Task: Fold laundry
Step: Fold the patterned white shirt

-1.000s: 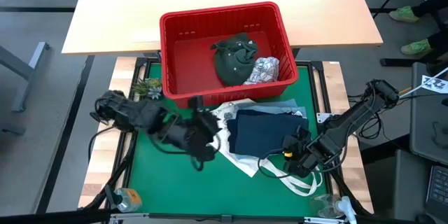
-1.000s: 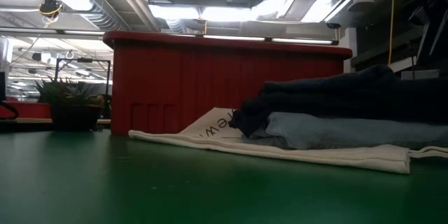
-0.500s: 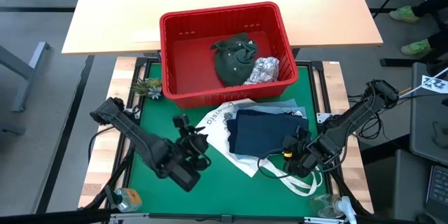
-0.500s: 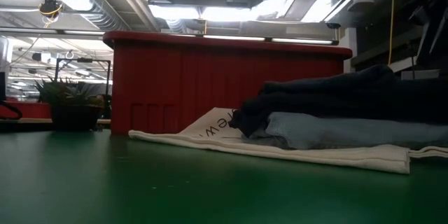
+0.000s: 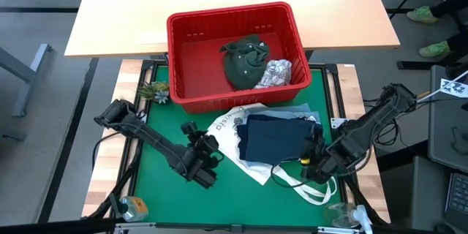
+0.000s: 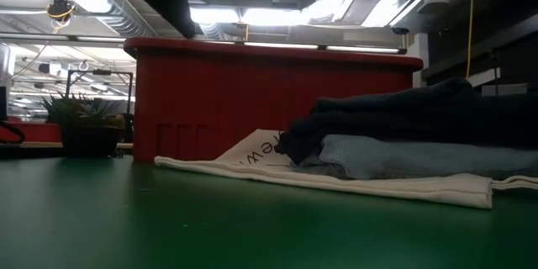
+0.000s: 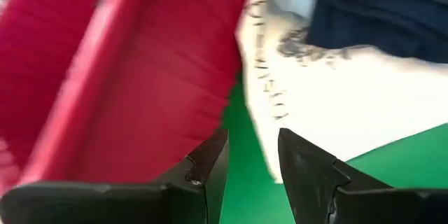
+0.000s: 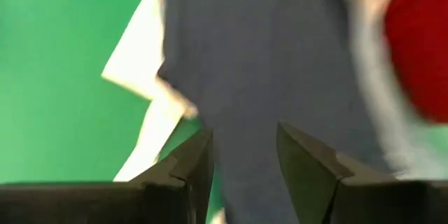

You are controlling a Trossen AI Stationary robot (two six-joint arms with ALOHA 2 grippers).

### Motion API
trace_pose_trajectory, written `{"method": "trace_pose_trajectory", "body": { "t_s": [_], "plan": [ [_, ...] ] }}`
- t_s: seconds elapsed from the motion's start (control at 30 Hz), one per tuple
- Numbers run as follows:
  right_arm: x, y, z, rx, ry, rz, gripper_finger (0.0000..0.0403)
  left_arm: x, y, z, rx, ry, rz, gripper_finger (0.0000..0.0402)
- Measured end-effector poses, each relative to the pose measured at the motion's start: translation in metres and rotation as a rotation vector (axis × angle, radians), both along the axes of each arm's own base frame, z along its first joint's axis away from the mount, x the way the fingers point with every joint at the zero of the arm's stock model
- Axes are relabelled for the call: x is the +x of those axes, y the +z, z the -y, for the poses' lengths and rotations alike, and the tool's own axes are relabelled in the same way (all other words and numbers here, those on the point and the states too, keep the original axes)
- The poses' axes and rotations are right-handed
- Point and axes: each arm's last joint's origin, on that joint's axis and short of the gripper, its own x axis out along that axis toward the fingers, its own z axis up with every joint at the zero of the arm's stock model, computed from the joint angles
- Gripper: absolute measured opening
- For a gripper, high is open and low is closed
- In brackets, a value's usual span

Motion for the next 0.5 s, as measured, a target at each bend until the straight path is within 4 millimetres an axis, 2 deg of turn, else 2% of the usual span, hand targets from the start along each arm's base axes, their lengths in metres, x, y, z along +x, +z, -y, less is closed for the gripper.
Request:
{"method": "trace_pose_trajectory", "body": {
  "t_s": [0.13,0.3,0.4,0.5],
  "plan": [
    [0.008,0.049,0.021,-0.178,-0.047,0.125,0.0154,0.015,-0.017,0.001,-0.104,-0.088,0.000,0.0121],
    [0.023,0.100,0.067,-0.301,-0.102,0.183,0.0154,0.039,-0.028,0.004,-0.248,-0.316,0.016,0.0121],
    [0.032,0.117,0.104,-0.282,-0.120,0.163,0.0154,0.053,-0.027,0.003,-0.299,-0.470,0.031,0.0121],
    [0.039,0.123,0.147,-0.239,-0.151,0.146,0.0154,0.064,-0.023,-0.005,-0.310,-0.572,0.041,0.0121]
  ]
}}
